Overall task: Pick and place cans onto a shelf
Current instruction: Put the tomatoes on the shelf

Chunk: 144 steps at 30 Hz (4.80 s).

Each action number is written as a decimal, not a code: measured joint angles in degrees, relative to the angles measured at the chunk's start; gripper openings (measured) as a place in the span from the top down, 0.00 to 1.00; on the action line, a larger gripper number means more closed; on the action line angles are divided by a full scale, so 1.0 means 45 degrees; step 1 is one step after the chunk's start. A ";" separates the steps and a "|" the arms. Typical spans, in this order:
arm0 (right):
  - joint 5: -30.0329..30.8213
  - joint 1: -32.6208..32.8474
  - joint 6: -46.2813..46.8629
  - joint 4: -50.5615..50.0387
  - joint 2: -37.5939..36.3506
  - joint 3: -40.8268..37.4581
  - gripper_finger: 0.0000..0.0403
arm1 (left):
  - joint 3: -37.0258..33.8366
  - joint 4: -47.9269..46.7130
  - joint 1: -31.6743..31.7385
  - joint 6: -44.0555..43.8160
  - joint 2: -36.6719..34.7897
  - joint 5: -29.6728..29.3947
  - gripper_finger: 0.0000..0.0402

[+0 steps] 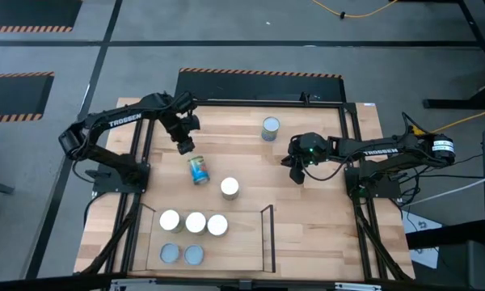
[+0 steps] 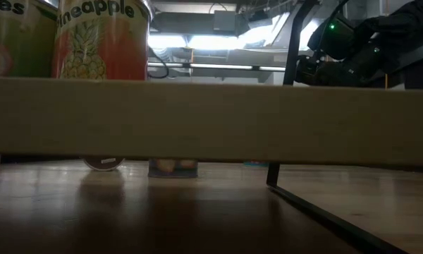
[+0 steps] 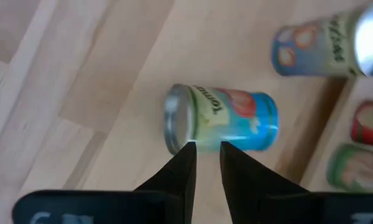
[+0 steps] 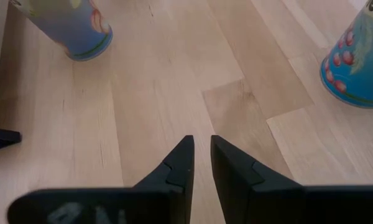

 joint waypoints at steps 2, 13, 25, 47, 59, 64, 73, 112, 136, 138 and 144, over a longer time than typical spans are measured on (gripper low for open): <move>0.0000 0.0000 0.0000 0.0004 0.0000 0.0000 0.85 | -0.0491 0.0623 0.0154 -0.0254 0.0000 0.0005 0.84; 0.0000 0.0000 0.0020 -0.0001 0.0000 0.0000 0.85 | -0.2368 0.3026 0.0514 -0.0435 0.0000 0.1064 0.84; 0.0000 0.0000 0.0039 -0.0002 0.0000 0.0000 0.85 | -0.3252 0.4362 0.0505 -0.0583 0.0000 0.1719 0.84; 0.0000 0.0000 0.0044 -0.0006 0.0000 0.0000 0.85 | -0.3604 0.4499 -0.0027 -0.1098 0.0000 0.1841 0.84; 0.0000 0.0000 0.0044 -0.0006 0.0005 0.0000 0.85 | -0.3594 0.4525 -0.1145 -0.1098 -0.0015 0.1316 0.84; 0.0000 0.0005 0.0044 -0.0006 0.0005 0.0000 0.85 | -0.3594 0.4503 -0.1409 -0.1093 -0.0010 0.1287 0.86; 0.0002 0.0000 0.0044 -0.0008 0.0005 0.0000 0.85 | -0.3594 0.4483 -0.1458 -0.1093 -0.0010 0.1378 0.97; 0.0004 0.0000 0.0044 -0.0011 0.0005 0.0000 0.85 | -0.3602 0.4878 -0.1410 -0.1050 0.0019 0.2152 1.00; 0.0005 0.0000 0.0005 -0.0006 0.0002 0.0000 0.85 | -0.0282 0.4716 -0.1535 0.0056 0.0015 -0.2867 1.00; 0.0005 0.0004 0.0005 -0.0006 0.0005 0.0000 0.85 | -0.0080 0.4720 -0.1662 0.0288 0.0015 -0.3904 1.00; 0.0005 0.0001 0.0033 -0.0006 0.0005 0.0000 0.85 | 0.0087 0.4739 -0.2382 0.1154 0.0010 -0.6000 1.00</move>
